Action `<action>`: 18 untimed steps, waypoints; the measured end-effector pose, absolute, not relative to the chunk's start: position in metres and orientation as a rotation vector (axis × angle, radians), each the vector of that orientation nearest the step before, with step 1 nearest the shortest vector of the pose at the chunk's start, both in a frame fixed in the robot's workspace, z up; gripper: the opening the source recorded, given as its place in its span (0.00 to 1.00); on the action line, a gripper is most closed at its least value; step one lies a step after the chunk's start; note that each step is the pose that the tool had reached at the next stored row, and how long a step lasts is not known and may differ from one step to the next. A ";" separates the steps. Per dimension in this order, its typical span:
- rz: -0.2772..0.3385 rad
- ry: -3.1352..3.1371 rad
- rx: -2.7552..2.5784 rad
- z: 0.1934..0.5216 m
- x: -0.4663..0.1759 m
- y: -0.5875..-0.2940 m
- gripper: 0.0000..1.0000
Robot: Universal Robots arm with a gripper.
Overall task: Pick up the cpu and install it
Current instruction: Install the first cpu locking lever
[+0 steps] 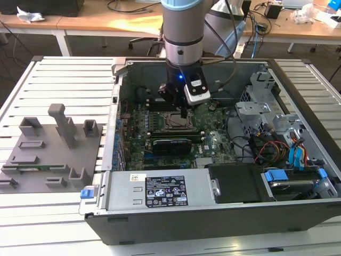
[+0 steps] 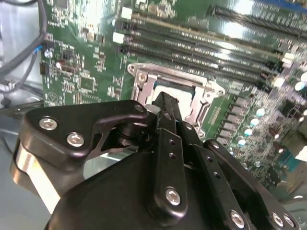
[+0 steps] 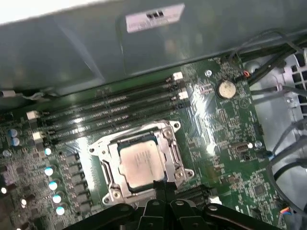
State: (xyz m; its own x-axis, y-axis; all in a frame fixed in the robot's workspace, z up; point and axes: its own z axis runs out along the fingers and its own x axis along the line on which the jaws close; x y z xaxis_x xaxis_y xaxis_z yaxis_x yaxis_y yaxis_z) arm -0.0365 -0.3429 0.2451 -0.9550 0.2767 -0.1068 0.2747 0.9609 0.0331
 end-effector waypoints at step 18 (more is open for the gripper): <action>0.036 3.027 0.169 0.241 -0.042 -0.365 0.11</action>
